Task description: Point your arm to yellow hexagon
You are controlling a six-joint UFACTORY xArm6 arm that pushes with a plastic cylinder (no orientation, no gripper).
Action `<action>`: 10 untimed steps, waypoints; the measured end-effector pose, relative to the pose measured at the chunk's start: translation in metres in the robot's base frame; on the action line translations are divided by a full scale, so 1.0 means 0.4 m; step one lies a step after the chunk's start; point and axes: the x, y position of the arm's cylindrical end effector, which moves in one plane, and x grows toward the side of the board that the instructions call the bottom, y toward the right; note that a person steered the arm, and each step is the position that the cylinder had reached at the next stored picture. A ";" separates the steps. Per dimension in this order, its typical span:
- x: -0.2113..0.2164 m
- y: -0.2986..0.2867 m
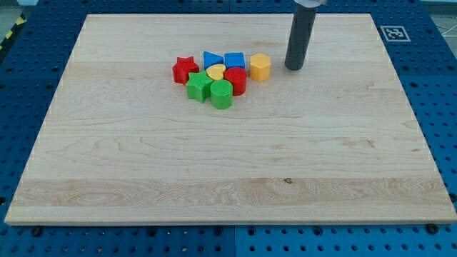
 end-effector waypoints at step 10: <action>-0.106 -0.055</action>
